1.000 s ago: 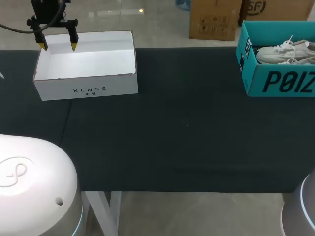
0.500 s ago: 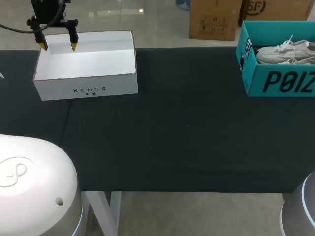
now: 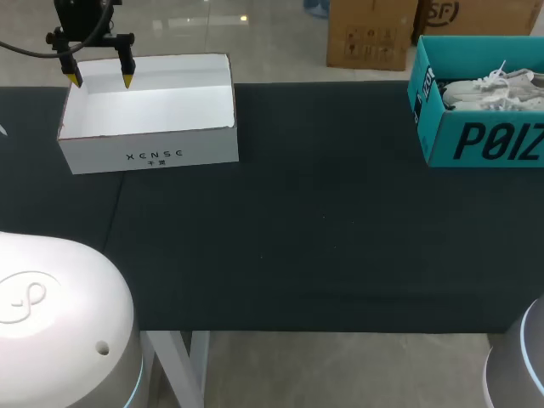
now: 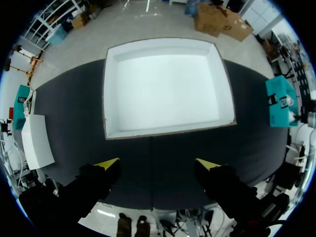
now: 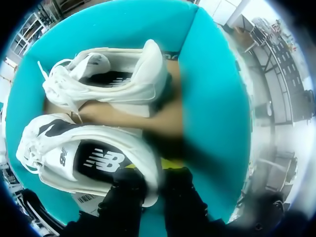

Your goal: Take the shoe out of the shoebox, open the shoe tongue, remove and reinsert the insole, then place the shoe into the shoebox

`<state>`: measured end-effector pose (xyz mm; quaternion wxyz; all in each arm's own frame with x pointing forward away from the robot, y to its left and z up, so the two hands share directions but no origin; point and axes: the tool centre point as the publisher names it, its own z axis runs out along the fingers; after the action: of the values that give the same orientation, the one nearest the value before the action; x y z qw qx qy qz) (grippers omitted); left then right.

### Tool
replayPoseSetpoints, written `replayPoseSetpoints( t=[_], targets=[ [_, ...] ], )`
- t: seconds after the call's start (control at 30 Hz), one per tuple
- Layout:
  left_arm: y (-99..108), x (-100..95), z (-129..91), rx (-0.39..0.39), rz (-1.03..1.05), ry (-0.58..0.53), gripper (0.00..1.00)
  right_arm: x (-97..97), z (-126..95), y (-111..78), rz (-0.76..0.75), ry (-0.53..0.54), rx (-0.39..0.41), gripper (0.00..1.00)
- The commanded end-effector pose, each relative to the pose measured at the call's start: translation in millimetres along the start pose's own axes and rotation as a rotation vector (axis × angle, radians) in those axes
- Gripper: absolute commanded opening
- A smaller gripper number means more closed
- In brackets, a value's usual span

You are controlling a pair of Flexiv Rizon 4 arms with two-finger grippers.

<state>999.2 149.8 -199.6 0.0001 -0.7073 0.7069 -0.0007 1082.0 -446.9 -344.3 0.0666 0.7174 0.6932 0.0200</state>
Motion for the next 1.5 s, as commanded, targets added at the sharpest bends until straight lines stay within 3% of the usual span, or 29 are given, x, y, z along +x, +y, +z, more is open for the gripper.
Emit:
replayPoseSetpoints(
  t=[0.03,0.5,0.77,0.93,1.2,1.33,1.5],
  targets=[
    [0,-0.2,1,0.000,0.000,0.000,1.00,1.2,-23,-3.5,0.007,-0.013,-0.023,0.00],
    [0,-0.2,1,0.000,0.000,0.000,1.00,16.6,-126,8.5,-0.038,-0.074,-0.168,0.00],
    [0,-0.2,1,0.000,0.000,0.000,1.00,31.8,-179,-9.4,-0.089,-0.122,-0.254,0.00],
    [0,-0.2,1,0.000,0.000,0.000,1.00,46.9,-198,-38.7,-0.106,-0.159,-0.259,0.00],
    [0,-0.2,1,0.000,0.000,0.000,1.00,83.9,-213,-107.1,-0.087,-0.155,-0.255,0.00],
    [0,-0.2,1,0.000,0.000,0.000,1.00,108.0,-213,-143.8,-0.061,-0.167,-0.251,0.00],
    [0,-0.2,1,0.000,0.000,0.000,1.00,139.4,-201,-187.8,-0.057,-0.106,-0.259,0.00]
  ],
)
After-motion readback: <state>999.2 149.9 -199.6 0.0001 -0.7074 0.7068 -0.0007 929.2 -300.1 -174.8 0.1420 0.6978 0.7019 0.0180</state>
